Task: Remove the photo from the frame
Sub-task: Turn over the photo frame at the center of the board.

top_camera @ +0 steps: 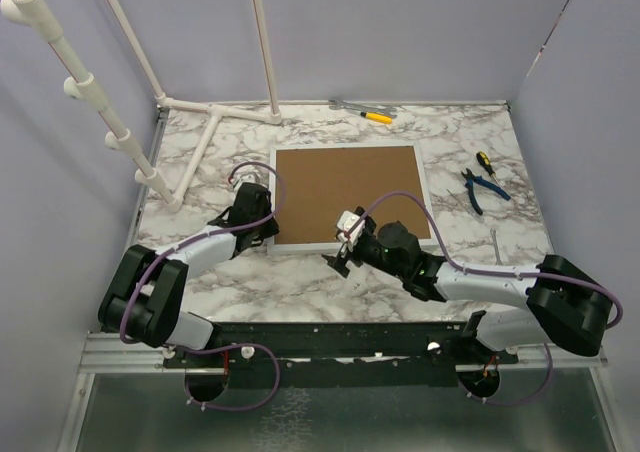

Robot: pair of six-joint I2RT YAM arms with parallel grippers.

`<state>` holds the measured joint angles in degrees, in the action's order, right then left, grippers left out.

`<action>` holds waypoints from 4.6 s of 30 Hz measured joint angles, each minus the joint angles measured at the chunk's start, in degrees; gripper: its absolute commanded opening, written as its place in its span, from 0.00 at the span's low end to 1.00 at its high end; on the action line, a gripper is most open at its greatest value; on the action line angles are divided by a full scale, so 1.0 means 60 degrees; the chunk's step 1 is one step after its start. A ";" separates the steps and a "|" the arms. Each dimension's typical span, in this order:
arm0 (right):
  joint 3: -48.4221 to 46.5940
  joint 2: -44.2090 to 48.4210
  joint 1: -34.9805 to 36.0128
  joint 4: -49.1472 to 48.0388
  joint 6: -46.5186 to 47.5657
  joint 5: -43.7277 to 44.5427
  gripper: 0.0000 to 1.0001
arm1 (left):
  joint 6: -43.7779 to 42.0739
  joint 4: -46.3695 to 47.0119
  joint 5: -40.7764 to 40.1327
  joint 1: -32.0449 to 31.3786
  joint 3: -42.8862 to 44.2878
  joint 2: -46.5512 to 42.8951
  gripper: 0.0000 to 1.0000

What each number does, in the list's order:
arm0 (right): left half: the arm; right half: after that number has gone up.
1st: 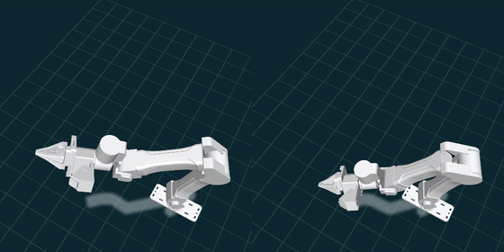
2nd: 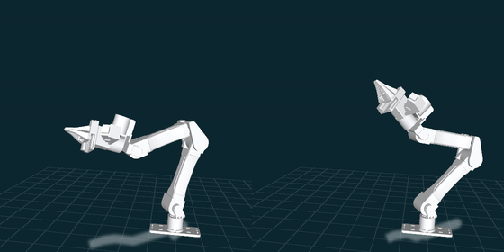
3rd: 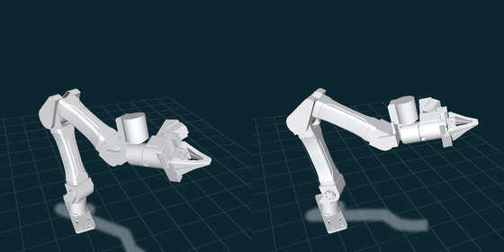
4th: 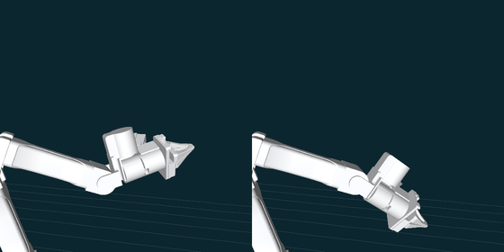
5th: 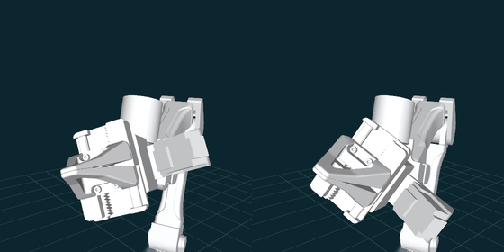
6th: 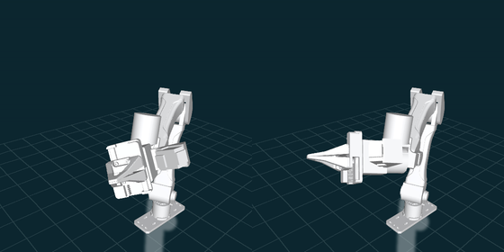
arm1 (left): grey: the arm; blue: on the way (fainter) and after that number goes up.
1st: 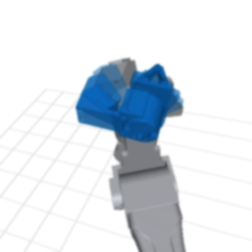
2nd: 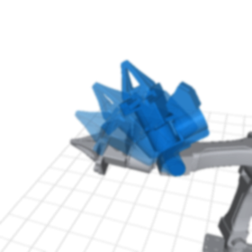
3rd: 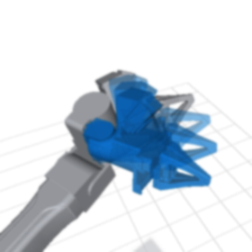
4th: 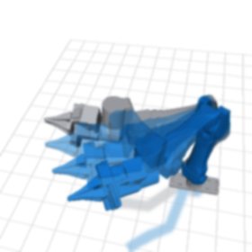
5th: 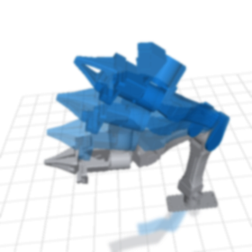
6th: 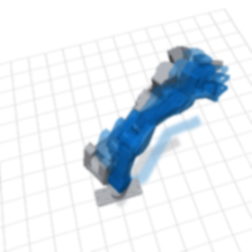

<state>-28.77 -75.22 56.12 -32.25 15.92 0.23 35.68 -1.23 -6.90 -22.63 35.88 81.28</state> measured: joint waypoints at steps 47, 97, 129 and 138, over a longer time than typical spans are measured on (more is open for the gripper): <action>-0.2787 -0.2677 -0.0080 0.3366 0.2637 -0.1668 0.89 | -0.0208 -0.2539 -0.0186 -0.0018 0.1064 -0.0208 0.00; -0.2670 -0.6273 0.2273 -0.2390 0.6940 0.4102 0.63 | -0.0113 -0.3209 0.0863 0.0018 0.2324 -0.0565 0.00; -0.1577 -0.5107 0.2335 -0.2033 0.6703 0.4091 0.07 | 0.0306 -0.2623 0.1945 0.1395 0.0798 -0.3115 0.99; -0.1406 -0.4171 0.2324 -0.1898 0.6298 0.4051 0.07 | 0.1257 -0.0889 0.4146 0.2124 -0.0259 -0.3177 0.99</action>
<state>-37.21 -100.25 70.06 -43.64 53.71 24.53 43.22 -6.57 17.98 -9.89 34.33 62.22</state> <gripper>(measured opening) 0.300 0.987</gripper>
